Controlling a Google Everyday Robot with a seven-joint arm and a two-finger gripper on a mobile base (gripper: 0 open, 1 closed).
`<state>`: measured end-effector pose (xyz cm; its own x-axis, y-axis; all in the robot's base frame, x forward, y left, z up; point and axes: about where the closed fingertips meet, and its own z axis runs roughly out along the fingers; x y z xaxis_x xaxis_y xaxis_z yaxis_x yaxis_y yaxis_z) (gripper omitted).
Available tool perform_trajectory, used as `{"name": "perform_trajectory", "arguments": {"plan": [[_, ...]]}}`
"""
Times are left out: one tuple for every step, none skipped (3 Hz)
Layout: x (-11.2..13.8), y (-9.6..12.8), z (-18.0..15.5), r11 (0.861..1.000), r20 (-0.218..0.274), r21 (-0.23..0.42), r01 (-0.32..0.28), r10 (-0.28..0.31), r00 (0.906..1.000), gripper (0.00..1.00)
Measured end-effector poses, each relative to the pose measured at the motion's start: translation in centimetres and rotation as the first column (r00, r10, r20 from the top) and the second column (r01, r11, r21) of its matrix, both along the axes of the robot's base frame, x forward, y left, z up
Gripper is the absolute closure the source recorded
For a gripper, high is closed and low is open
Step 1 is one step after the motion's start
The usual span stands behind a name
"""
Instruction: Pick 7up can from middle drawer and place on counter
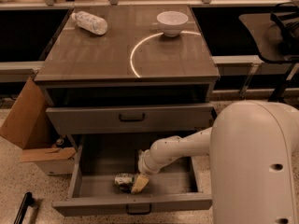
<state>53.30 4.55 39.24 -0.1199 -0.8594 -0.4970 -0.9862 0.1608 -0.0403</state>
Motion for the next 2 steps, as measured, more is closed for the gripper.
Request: {"name": "perform_trajectory", "arguments": {"plan": [[0.0, 0.0, 0.0, 1.000, 0.000, 0.000, 0.000, 0.000, 1.0000, 0.00], [-0.2, 1.1, -1.3, 0.999, -0.010, -0.035, -0.034, 0.034, 0.9994, 0.18]]}}
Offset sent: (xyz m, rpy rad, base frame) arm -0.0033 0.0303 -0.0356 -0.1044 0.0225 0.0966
